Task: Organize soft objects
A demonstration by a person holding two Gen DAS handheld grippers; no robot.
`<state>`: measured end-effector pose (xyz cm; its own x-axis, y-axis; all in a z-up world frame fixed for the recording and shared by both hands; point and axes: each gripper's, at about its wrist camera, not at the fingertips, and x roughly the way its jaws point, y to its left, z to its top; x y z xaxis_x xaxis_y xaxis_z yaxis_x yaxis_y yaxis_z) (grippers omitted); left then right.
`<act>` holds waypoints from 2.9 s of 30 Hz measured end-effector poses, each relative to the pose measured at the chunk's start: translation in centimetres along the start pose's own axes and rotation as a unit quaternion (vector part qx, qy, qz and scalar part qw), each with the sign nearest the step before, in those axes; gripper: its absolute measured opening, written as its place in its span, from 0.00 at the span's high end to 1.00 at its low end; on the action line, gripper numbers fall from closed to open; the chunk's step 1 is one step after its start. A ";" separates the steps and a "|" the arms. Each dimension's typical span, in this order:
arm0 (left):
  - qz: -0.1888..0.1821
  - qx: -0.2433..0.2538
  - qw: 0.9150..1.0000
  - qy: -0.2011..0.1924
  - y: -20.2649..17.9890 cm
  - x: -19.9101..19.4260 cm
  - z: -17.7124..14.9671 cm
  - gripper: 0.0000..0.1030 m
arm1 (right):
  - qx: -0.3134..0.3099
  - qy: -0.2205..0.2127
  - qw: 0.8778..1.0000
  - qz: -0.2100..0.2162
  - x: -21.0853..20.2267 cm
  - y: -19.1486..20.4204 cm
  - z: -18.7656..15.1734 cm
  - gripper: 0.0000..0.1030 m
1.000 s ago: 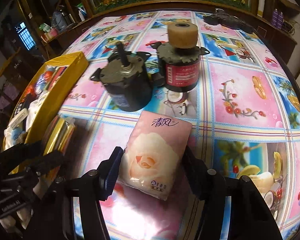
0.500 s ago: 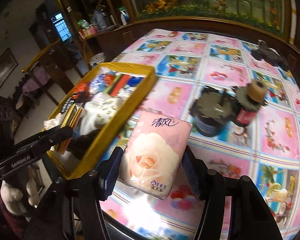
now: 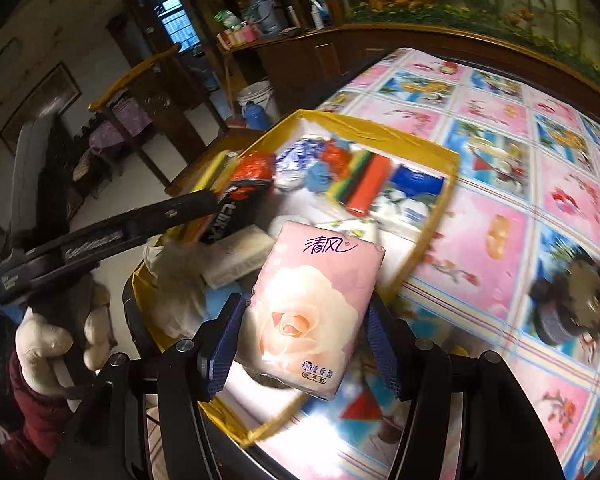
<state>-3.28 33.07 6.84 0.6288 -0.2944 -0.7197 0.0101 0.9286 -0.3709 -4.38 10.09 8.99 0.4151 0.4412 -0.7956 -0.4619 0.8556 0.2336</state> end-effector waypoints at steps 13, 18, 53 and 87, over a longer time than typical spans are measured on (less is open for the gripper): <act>-0.009 0.000 0.998 0.063 0.7 6.5 3.5 0.57 | -0.025 0.041 0.998 -0.031 8.0 2.1 2.2 0.42; -0.012 -0.006 0.998 0.057 1.1 6.6 3.3 0.50 | -0.029 0.040 0.998 -0.030 9.0 2.3 2.7 0.38; 0.143 0.069 0.984 -0.084 -7.9 -3.4 -5.0 0.34 | 0.014 -0.083 0.995 -0.048 -5.3 -1.0 -8.4 0.20; 0.113 0.108 0.937 -0.313 -14.8 -12.7 -10.3 0.00 | -0.022 -0.259 0.952 -0.164 -12.8 -1.8 -17.7 0.00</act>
<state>-19.39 20.74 15.42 0.9659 0.0425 -0.2555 -0.0636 0.9952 -0.0749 -22.73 -1.94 8.90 0.8680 0.2365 -0.4367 -0.2686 0.9632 -0.0123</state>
